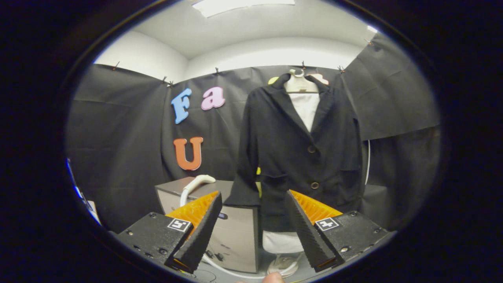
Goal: Iron the clothes twice with a garment steamer, once on the left side and once on the right side.
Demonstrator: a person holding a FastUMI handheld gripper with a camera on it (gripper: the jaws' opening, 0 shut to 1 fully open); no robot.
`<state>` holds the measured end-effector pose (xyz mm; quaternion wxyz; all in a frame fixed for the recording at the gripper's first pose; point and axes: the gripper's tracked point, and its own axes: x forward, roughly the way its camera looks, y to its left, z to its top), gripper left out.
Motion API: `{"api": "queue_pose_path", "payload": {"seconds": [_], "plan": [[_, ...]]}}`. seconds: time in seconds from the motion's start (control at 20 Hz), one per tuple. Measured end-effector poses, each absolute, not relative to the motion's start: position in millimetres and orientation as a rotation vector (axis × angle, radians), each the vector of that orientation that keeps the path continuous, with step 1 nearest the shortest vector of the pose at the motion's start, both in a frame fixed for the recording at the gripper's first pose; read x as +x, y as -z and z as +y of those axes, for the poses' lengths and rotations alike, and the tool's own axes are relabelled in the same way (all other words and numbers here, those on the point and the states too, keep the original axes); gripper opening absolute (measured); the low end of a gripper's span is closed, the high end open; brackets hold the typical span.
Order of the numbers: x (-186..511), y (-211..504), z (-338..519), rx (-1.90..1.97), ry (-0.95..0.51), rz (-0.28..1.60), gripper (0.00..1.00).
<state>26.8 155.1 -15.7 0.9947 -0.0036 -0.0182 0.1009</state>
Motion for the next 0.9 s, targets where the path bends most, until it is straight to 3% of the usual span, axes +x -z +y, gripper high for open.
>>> {"api": "queue_pose_path", "payload": {"seconds": [0.45, 0.9], "plan": [[85, -4, 281, -0.034, -0.354, 0.0, 1.0], [207, 49, 374, -0.074, -0.444, 0.248, 1.0]]}}
